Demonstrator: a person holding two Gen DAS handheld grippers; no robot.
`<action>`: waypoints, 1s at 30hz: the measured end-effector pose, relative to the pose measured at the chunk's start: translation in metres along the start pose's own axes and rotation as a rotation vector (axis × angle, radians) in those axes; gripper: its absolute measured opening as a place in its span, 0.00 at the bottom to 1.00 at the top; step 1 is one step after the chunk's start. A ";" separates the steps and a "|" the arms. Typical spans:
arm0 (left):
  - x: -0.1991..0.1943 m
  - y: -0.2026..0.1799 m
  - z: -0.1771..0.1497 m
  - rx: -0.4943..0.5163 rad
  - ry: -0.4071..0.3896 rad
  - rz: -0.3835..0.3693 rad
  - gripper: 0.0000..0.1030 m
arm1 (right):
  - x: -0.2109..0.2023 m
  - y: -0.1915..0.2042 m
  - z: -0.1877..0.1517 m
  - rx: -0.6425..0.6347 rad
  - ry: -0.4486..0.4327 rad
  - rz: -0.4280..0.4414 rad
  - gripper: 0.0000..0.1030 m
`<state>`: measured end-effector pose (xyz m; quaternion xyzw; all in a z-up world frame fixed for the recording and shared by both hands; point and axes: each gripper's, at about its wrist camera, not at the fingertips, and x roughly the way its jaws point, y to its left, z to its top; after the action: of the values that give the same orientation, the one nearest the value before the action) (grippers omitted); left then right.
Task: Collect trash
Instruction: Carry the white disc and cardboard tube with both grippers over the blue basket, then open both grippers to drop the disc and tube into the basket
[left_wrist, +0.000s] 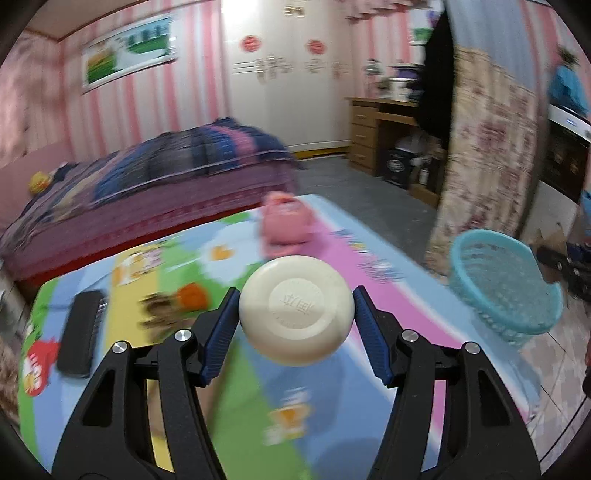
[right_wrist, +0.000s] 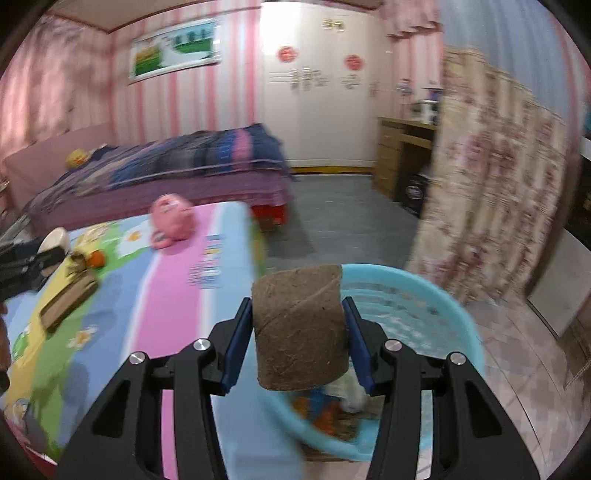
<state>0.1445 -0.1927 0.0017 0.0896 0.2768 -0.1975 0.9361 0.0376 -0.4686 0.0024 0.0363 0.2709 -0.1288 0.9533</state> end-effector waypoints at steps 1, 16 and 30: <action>0.004 -0.016 0.001 0.017 0.002 -0.029 0.59 | -0.001 -0.009 0.000 0.010 -0.002 -0.014 0.47; 0.046 -0.159 0.012 0.112 0.017 -0.234 0.59 | 0.003 -0.091 -0.020 0.113 -0.002 -0.134 0.47; 0.103 -0.227 0.035 0.176 0.075 -0.283 0.61 | 0.019 -0.108 -0.029 0.155 0.001 -0.157 0.47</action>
<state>0.1458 -0.4413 -0.0394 0.1386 0.3033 -0.3474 0.8764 0.0096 -0.5726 -0.0325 0.0889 0.2625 -0.2235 0.9345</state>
